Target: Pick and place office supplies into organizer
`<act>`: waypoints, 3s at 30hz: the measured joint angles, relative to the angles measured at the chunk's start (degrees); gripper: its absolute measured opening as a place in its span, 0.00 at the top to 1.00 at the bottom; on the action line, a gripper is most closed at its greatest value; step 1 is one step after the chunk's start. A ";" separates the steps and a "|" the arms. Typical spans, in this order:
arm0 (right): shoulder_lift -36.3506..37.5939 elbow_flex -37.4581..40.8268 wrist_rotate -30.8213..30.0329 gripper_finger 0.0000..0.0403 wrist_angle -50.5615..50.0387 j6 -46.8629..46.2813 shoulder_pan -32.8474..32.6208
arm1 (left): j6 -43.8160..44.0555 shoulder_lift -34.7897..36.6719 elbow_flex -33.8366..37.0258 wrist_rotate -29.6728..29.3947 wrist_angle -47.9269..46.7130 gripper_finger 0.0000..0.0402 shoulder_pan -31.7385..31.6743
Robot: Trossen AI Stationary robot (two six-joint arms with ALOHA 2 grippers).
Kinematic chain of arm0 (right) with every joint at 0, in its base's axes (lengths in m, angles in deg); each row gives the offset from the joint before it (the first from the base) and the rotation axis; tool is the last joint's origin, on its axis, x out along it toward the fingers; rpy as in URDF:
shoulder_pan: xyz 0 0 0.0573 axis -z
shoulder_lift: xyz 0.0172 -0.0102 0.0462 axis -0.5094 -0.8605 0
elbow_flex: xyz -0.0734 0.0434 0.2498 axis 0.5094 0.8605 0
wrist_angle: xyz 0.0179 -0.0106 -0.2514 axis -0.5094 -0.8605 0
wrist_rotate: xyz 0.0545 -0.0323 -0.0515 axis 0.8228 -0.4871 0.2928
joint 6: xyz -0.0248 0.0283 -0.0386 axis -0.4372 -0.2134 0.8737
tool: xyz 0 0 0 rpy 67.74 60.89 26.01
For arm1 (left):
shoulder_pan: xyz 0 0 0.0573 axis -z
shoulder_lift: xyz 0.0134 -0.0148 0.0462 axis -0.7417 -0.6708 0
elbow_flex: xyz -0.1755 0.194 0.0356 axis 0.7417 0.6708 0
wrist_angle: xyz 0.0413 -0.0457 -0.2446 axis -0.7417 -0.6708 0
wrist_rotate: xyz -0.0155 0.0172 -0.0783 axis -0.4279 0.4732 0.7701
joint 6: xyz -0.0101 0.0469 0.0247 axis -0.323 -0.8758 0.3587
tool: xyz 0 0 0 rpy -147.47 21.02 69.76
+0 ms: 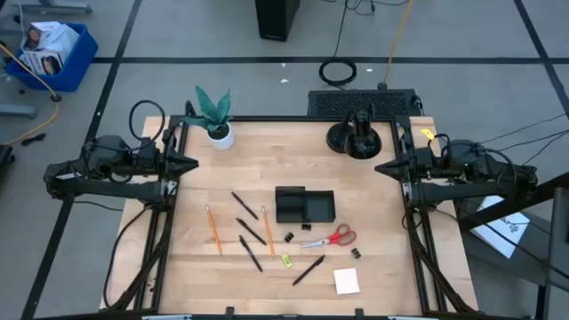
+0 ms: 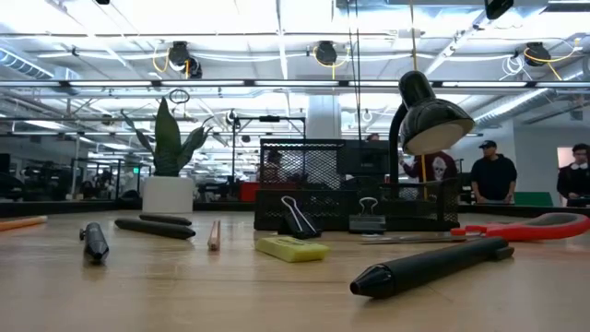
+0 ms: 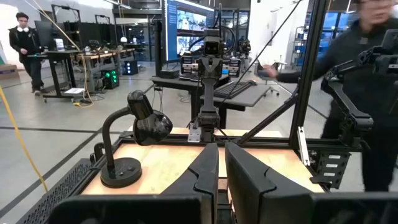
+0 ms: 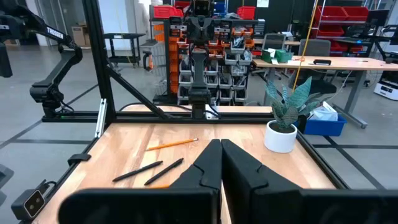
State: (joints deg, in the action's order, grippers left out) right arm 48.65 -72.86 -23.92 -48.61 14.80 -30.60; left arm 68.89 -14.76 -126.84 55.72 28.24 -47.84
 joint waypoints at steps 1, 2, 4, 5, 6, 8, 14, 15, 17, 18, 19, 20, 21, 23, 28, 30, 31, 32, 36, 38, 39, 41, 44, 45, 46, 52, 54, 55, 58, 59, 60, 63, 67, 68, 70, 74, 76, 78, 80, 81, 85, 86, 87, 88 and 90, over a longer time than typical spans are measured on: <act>0.00 0.00 0.02 1.00 0.01 -0.01 -0.02 | 0.00 0.00 0.00 -0.02 -0.02 0.91 -0.02; 0.00 0.00 0.02 1.00 0.00 0.00 -0.02 | 0.00 0.00 -0.01 -0.01 0.00 0.91 -0.02; 0.00 0.00 0.02 1.00 0.02 -0.02 -0.02 | 0.01 0.00 -0.01 0.00 0.00 0.91 -0.01; 0.00 0.02 0.00 1.00 0.00 0.00 -0.02 | 0.02 0.00 0.00 -0.01 0.00 0.91 -0.01; 0.00 0.00 0.00 1.00 0.01 0.00 -0.01 | 0.02 0.01 0.00 -0.02 -0.01 0.91 -0.01; 0.00 0.00 0.02 1.00 0.02 -0.02 -0.02 | 0.02 0.00 0.00 0.00 0.00 0.91 0.00; 0.00 0.02 0.02 1.00 0.01 -0.01 -0.02 | 0.02 0.01 -0.01 -0.02 -0.01 0.91 -0.01; 0.00 0.02 0.01 1.00 0.02 -0.02 0.00 | 0.01 0.01 0.00 0.00 -0.02 0.91 -0.02; 0.00 0.00 0.00 1.00 0.01 0.00 -0.02 | 0.00 0.00 -0.02 0.00 0.00 0.91 0.00; 0.00 0.00 0.00 1.00 0.02 0.00 -0.02 | 0.00 0.01 -0.01 -0.01 0.00 0.91 -0.01; 0.00 0.00 0.00 1.00 0.00 0.00 -0.02 | 0.01 0.01 0.00 -0.02 -0.01 0.91 -0.02; 0.00 0.02 0.02 1.00 0.00 -0.02 0.00 | 0.00 0.00 0.00 -0.02 0.00 0.91 -0.02; 0.00 0.01 0.01 1.00 0.02 -0.01 -0.02 | 0.02 0.00 0.00 0.00 -0.02 0.91 -0.02; 0.00 0.00 0.01 1.00 0.03 -0.01 -0.01 | 0.00 0.00 -0.01 -0.02 -0.01 0.91 -0.01; 0.00 0.00 0.01 1.00 1.09 -0.01 0.00 | 0.00 0.00 0.00 -0.02 0.00 0.91 -0.02; 0.00 0.00 0.00 1.00 1.64 0.00 -0.02 | 0.00 0.00 0.00 0.00 -0.02 0.91 -0.02; 0.00 0.00 0.01 1.00 1.75 -0.02 -0.02 | 0.02 0.01 -0.01 -0.01 -0.02 0.91 -0.02; 0.00 0.02 0.02 1.00 1.89 -0.02 -0.02 | 0.01 0.00 0.00 -0.02 -0.01 0.91 -0.02; -0.02 0.00 0.02 1.00 3.65 -1.16 -0.02 | -1.06 0.02 -0.02 -1.27 0.00 0.91 0.00; -0.04 0.01 0.02 1.00 5.22 -2.74 -0.02 | -1.64 0.00 0.00 -3.82 0.07 0.91 0.00; -0.07 0.00 0.02 1.00 6.12 -3.84 -0.02 | -1.54 0.00 0.00 -4.74 0.26 0.91 0.00; -0.31 0.01 0.03 1.00 8.31 -6.50 -0.02 | -0.45 0.00 0.00 -5.16 0.46 0.91 -0.04; -0.79 0.00 0.11 1.00 10.29 -10.98 -0.10 | 1.69 0.00 0.00 -5.14 0.88 0.91 0.00; -0.96 0.00 0.15 1.00 10.50 -11.83 -0.11 | 1.70 -0.07 0.00 -5.14 2.13 0.91 0.00; -1.24 0.02 0.15 1.00 10.42 -12.59 -0.11 | 1.75 -0.48 -0.02 -5.14 3.94 0.91 -0.02; -2.59 1.79 -0.07 1.00 14.09 -12.42 -0.11 | 6.72 -2.79 -0.04 -5.41 5.46 0.91 0.00; -2.78 3.37 0.00 1.00 16.85 -12.67 -0.11 | 8.90 -3.28 -0.04 -5.59 3.07 0.91 0.00; -2.90 4.25 0.00 1.00 18.24 -12.84 -0.11 | 10.10 -3.58 -0.04 -5.29 1.71 0.91 0.03; -3.19 6.96 0.00 1.00 21.40 -12.85 -0.11 | 12.24 -4.50 -0.02 -3.93 -0.50 0.91 0.04; -3.27 7.98 0.00 1.00 22.11 -12.87 -0.11 | 12.33 -4.70 -0.02 -3.32 -0.67 0.91 0.04; -3.35 8.95 0.00 1.00 22.70 -12.87 -0.11 | 12.05 -4.82 -0.02 -2.39 -0.82 0.91 0.04; -4.07 11.57 0.04 1.00 27.24 -13.93 -0.11 | 9.01 -4.87 -0.02 0.04 -2.02 0.91 0.04; -5.58 15.30 2.73 1.00 42.80 -17.02 -1.00 | 6.06 -4.87 -0.02 3.27 -3.37 0.91 0.05; -6.40 16.31 3.86 1.00 49.53 -17.42 -1.46 | 5.32 -4.85 -0.02 5.03 -4.19 0.91 0.07; -8.20 17.43 7.33 1.00 62.89 -17.57 -2.88 | 4.50 -4.72 -0.02 9.58 -6.56 0.91 0.15; -10.43 17.53 14.84 1.00 78.31 -10.49 -7.42 | 4.65 -3.13 0.00 13.99 -8.71 0.91 1.41; -10.79 17.51 14.30 1.00 78.52 -8.12 -9.78 | 5.28 -1.62 0.00 13.98 -8.75 0.91 2.06; -11.32 17.51 10.84 1.00 74.43 -8.78 -11.80 | 5.80 0.56 0.00 13.55 -9.61 0.91 2.43; -11.70 17.53 7.66 1.00 68.47 -10.60 -13.69 | 6.23 3.65 0.00 13.33 -12.74 0.91 2.71; -11.93 17.53 5.99 1.00 65.70 -11.45 -14.54 | 7.03 5.43 0.00 12.95 -14.91 0.91 2.71; -12.38 17.61 1.13 1.00 59.85 -12.81 -17.07 | 14.80 13.62 0.42 10.32 -21.60 0.91 2.71; -12.29 17.61 1.20 1.00 59.53 -12.86 -17.47 | 16.46 15.63 0.73 10.33 -21.93 0.91 2.71; -12.13 17.61 1.37 1.00 59.16 -13.14 -17.82 | 17.55 17.63 1.08 10.34 -22.49 0.91 2.70; -11.92 17.60 1.57 1.00 58.30 -14.06 -18.18 | 18.21 19.42 1.27 10.28 -23.49 0.91 2.63; -11.20 17.09 1.51 1.00 53.20 -17.56 -18.87 | 19.51 22.14 1.51 9.27 -26.00 0.91 2.41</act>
State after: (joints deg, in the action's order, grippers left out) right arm 37.45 -55.77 -22.41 4.58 -2.76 -49.46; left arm 88.39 7.38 -125.34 64.98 2.24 -45.43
